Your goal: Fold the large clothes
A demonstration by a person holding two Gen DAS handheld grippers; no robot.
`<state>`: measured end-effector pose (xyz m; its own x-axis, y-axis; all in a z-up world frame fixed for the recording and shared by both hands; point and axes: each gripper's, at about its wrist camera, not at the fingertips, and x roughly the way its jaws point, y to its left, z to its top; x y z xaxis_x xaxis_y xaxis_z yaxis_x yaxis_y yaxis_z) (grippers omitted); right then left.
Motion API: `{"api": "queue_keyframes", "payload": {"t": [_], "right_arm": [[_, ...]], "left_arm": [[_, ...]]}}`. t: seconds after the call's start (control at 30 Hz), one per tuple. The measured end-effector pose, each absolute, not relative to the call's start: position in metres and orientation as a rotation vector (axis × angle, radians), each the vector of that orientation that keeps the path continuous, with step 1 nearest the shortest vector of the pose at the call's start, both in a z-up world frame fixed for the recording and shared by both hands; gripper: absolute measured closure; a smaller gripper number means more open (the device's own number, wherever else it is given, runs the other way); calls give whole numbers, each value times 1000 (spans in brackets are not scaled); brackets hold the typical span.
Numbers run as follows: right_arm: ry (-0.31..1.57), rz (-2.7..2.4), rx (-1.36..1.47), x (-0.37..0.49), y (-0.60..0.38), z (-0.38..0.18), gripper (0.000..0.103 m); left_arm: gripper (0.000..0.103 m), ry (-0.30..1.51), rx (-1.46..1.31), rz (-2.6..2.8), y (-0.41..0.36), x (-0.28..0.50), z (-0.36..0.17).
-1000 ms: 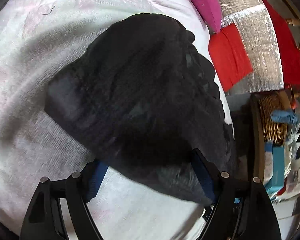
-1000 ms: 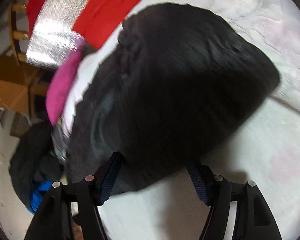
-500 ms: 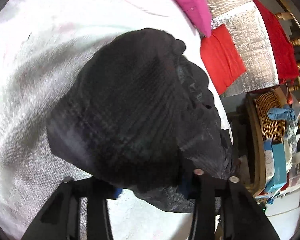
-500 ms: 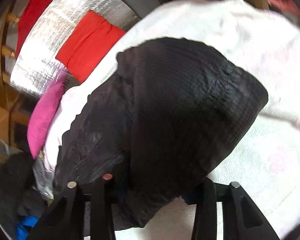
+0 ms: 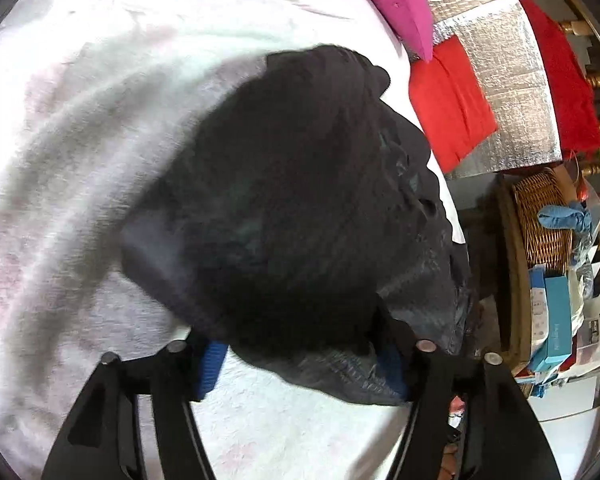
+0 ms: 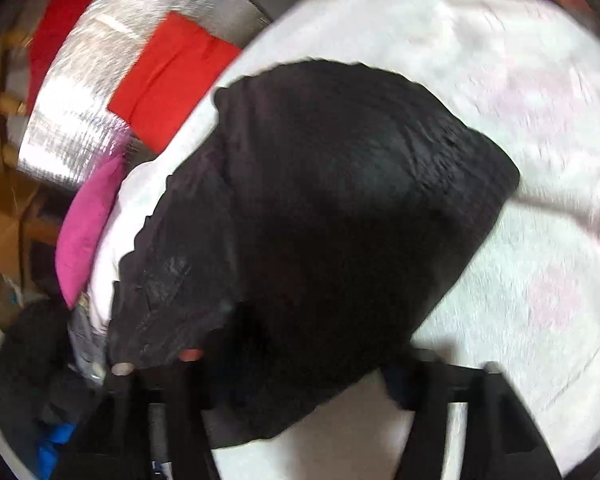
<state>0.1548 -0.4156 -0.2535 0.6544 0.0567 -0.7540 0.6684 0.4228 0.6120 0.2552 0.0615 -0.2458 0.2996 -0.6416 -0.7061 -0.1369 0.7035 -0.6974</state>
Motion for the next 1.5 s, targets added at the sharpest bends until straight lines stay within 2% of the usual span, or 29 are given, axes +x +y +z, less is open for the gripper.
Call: {"api": "queue_keyframes", "payload": {"t": [0.13, 0.3, 0.5, 0.63, 0.77, 0.83, 0.93, 1.0, 1.07, 1.2, 1.3, 1.33, 1.37, 1.4, 1.43, 1.47, 1.5], "right_arm": [[807, -358, 1128, 141, -431, -243, 36], [870, -312, 1022, 120, -447, -227, 36], [777, -337, 912, 91, -495, -206, 34], [724, -316, 970, 107, -525, -219, 33], [754, -276, 993, 138, -539, -240, 33], [763, -236, 1012, 149, -545, -249, 33], [761, -133, 1058, 162, -552, -259, 33], [754, -91, 1069, 172, -551, -264, 32], [761, -47, 1075, 184, -550, -269, 26], [821, 26, 1096, 213, -542, -288, 24], [799, 64, 1042, 227, -528, -282, 25], [812, 61, 1017, 232, -521, -280, 30], [823, 53, 981, 236, -514, -278, 37], [839, 42, 923, 240, -505, -273, 40], [848, 11, 843, 244, -494, -265, 51], [847, 4, 815, 245, -489, -261, 63], [834, 7, 812, 244, -486, -256, 63]], "left_arm": [[29, 1245, -799, -342, 83, 241, -238], [23, 1167, -754, -293, 113, 226, -218], [23, 1068, -678, -158, 151, 225, -208], [22, 1057, -652, -136, 143, 239, -212], [21, 1071, -597, -200, 113, 267, -215], [17, 1098, -553, -254, 98, 283, -218], [17, 1154, -562, -276, 96, 290, -228], [16, 1176, -609, -296, 95, 296, -236], [16, 1184, -626, -336, 92, 300, -240], [16, 1189, -583, -412, 79, 304, -243], [17, 1183, -562, -475, 66, 302, -243], [18, 1180, -551, -489, 62, 300, -242], [32, 1177, -543, -501, 57, 300, -242], [46, 1176, -520, -506, 51, 299, -240], [48, 1161, -496, -505, 46, 298, -238], [55, 1150, -481, -507, 42, 298, -235], [60, 1139, -462, -510, 39, 296, -232]]}}
